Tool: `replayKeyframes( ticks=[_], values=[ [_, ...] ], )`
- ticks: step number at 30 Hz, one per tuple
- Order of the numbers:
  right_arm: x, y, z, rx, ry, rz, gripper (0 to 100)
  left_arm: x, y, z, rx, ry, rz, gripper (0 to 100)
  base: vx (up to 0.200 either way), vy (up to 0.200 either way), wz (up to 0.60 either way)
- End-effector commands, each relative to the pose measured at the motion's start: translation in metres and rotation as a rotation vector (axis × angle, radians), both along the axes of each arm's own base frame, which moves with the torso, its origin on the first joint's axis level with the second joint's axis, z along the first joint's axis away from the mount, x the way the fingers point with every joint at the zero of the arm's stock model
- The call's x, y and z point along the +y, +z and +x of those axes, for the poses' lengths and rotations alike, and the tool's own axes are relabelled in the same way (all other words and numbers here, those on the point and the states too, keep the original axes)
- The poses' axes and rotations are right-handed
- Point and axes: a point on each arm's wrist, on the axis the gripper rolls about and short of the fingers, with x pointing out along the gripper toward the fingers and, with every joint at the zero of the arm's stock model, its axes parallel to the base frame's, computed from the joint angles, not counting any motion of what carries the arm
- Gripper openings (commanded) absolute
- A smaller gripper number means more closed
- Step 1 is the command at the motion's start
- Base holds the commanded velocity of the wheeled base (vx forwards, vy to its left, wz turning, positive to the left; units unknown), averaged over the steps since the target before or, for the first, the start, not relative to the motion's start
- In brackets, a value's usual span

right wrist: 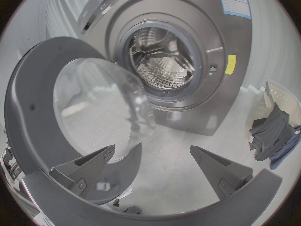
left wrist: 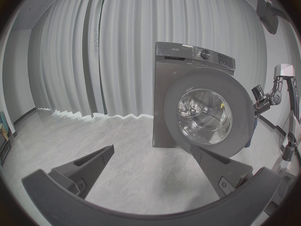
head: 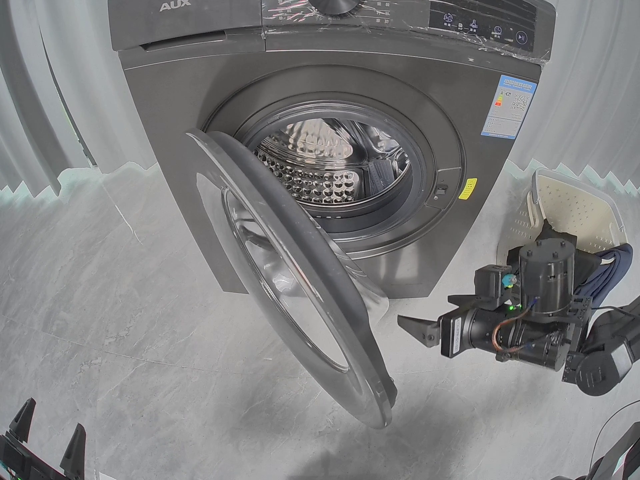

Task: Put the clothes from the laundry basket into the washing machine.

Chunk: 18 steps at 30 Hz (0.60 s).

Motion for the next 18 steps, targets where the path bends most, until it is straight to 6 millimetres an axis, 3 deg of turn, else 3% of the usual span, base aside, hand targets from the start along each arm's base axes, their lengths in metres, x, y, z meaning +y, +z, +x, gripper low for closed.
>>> replayKeyframes(
  ticks=[1,3,5,8,12,18],
  values=[
    [-0.001,-0.009,0.039,-0.004,-0.118,-0.020,100,0.000,-0.005,0.000,0.001,-0.001,0.001,100,0.000,0.000,0.00],
    [-0.001,-0.010,0.047,-0.007,-0.133,-0.019,100,0.000,-0.005,0.000,0.001,-0.001,0.001,100,0.000,0.000,0.00],
    [0.001,-0.009,0.069,-0.026,-0.159,-0.006,100,0.000,-0.005,0.000,0.001,-0.001,-0.001,100,0.000,0.000,0.00],
    [0.008,-0.015,0.079,-0.018,-0.158,-0.002,100,0.000,-0.005,0.000,0.001,-0.001,0.001,100,0.000,0.000,0.00],
    [0.013,-0.026,0.083,0.006,-0.151,-0.015,100,0.000,-0.005,0.000,0.001,-0.001,-0.001,100,0.000,0.000,0.00],
    [0.030,-0.027,0.070,0.012,-0.088,-0.015,100,0.000,-0.005,0.000,0.001,-0.001,0.001,100,0.000,0.000,0.00]
  ],
)
